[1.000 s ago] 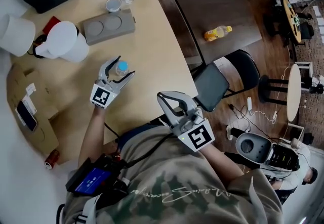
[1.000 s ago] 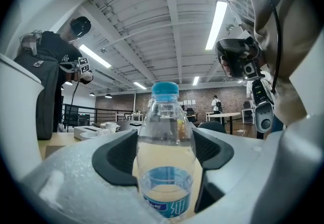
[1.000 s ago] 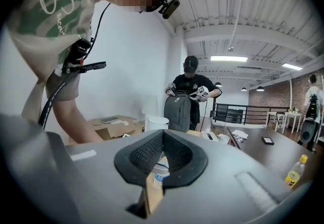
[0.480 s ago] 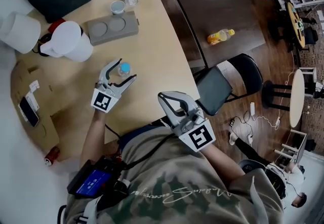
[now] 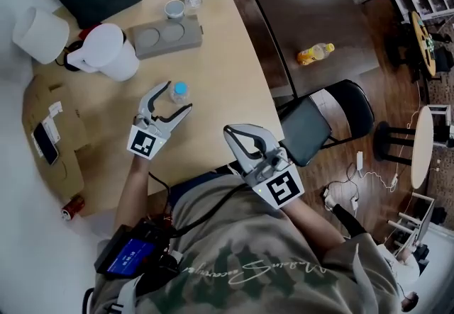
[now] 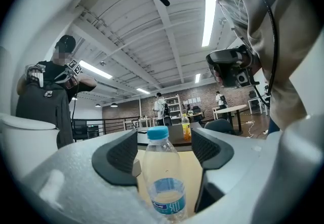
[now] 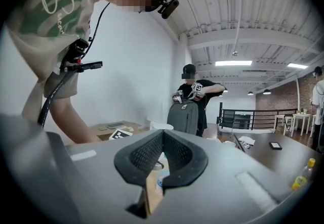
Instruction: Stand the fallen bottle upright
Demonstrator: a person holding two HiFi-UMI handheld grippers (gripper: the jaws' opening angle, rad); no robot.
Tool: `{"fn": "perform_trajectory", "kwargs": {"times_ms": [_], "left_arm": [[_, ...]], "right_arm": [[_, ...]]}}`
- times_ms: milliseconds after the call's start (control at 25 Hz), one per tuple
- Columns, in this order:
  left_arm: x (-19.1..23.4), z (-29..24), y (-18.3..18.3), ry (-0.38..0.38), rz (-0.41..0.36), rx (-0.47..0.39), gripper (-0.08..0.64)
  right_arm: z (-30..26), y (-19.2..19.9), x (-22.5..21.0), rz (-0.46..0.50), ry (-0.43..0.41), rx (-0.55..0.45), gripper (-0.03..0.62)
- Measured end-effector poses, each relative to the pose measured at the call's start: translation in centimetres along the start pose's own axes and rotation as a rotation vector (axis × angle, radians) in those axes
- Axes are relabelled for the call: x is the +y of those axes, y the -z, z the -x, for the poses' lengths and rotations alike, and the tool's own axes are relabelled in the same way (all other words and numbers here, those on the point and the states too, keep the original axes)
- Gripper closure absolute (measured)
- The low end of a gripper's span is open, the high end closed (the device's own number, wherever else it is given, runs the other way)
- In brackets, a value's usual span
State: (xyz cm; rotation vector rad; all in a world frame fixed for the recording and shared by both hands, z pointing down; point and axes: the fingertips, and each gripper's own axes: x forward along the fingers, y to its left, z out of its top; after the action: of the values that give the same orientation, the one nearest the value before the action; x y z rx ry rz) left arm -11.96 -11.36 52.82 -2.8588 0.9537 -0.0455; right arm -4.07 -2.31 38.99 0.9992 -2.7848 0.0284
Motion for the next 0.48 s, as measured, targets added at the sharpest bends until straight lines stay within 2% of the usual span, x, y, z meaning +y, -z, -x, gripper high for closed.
{"fn": "perform_trajectory", "kwargs": {"times_ms": [120,280,320,360,480], "left_arm": [[-0.8,0.6,-1.3,0.008,-0.069,0.014,0.216],[-2.1,1.5,-4.3,-0.015,-0.069,0.035,0.233],[-2.5,1.6,-4.9,-0.016,-0.063,0.056,0.426],[-3.0,1.7,-5.5,-0.012,-0.052,0.074,0.56],[-4.4,2.2,-6.9,-0.004,0.001,0.085,0.561]], "right_arm": [[0.3,-0.2,0.1,-0.007,-0.006,-0.018,0.591],[0.6,-0.4,0.2,-0.02,-0.017,-0.035,0.591],[0.7,-0.6,0.2,-0.022,-0.019,-0.043,0.59],[0.7,-0.8,0.1,-0.024,-0.022,-0.05,0.591],[0.4,-0.8,-0.1,-0.034,-0.035,-0.067,0.591]]}}
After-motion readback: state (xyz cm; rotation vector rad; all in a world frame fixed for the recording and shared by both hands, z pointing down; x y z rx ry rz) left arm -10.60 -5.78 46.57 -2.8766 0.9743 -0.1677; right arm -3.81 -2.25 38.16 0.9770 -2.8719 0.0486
